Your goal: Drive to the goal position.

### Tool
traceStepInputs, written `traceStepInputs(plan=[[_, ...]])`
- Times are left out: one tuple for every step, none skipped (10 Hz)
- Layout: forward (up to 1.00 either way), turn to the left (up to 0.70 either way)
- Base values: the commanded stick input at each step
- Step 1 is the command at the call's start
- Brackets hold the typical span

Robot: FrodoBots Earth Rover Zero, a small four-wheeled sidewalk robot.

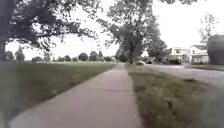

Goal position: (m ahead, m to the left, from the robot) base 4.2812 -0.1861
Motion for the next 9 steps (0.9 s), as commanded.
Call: traceStepInputs(plan=[[0.7,0.0],[0.7,0.0],[0.7,0.0],[0.7,0.0],[0.7,0.0],[0.7,0.0],[0.7,0.0],[0.7,0.0],[0.7,0.0]])
